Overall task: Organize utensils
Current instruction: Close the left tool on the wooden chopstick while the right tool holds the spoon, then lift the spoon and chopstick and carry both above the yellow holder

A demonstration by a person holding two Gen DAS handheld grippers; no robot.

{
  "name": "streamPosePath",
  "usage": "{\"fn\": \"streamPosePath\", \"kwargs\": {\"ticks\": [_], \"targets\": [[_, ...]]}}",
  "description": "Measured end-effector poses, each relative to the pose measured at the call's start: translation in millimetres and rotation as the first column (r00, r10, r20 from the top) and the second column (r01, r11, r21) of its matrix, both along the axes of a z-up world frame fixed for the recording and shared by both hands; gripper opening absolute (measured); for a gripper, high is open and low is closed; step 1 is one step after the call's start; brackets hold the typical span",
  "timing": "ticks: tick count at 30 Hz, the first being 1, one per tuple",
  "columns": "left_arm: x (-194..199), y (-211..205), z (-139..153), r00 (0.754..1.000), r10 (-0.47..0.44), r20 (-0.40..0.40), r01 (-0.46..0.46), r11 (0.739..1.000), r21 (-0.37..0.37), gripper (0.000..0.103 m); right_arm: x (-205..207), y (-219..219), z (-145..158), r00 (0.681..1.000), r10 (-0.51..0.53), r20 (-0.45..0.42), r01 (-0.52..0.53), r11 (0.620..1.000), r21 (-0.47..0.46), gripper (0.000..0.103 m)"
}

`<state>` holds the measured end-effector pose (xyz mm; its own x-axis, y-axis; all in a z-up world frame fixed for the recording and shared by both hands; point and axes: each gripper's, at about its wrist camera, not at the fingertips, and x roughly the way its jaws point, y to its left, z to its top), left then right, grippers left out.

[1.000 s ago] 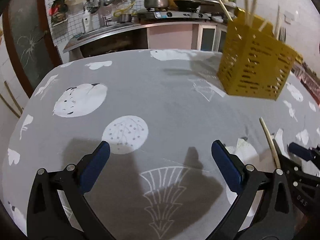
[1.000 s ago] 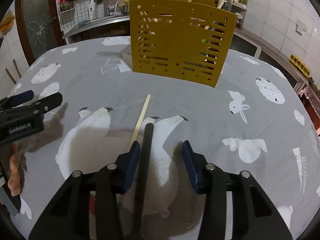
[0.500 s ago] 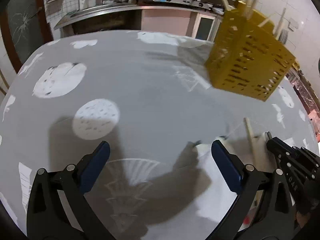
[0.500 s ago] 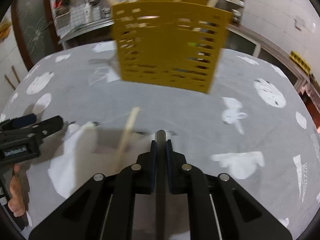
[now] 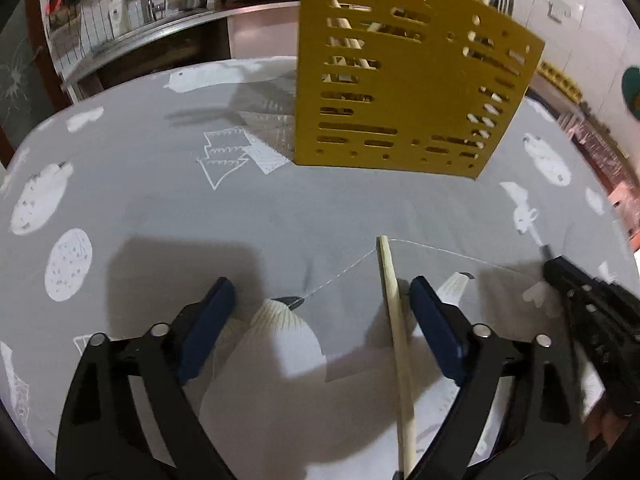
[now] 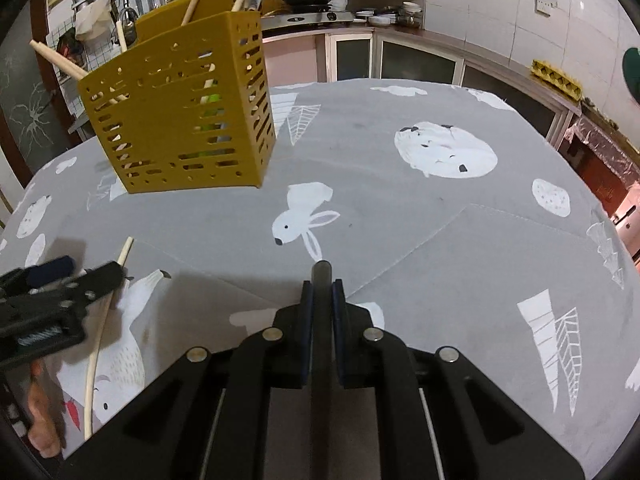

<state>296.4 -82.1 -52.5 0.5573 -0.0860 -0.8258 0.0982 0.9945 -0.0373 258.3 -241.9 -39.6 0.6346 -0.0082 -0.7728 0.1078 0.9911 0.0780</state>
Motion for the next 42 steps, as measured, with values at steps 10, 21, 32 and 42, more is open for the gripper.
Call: {"fn": "streamPosePath", "kwargs": {"ticks": [10, 21, 32, 42], "targets": [[-5, -14, 7, 0.999, -0.048, -0.017, 0.047, 0.998, -0.031, 0.045, 10, -4, -3, 0.999, 0.022, -0.034, -0.021, 1.000, 0.020, 0.010], [1, -13, 5, 0.997, -0.078, -0.023, 0.077, 0.996, -0.047, 0.019, 16, -6, -3, 0.999, 0.030, -0.036, -0.029, 0.999, 0.047, 0.010], [-7, -17, 6, 0.993, -0.114, 0.006, 0.114, 0.991, -0.075, 0.006, -2, -5, 7, 0.999, -0.003, 0.050, 0.000, 0.998, 0.062, 0.010], [-37, -10, 53, 0.973, -0.103, 0.207, 0.118, 0.991, -0.063, 0.004, -26, 0, 38, 0.982, -0.021, 0.188, 0.012, 0.999, 0.047, 0.010]]}}
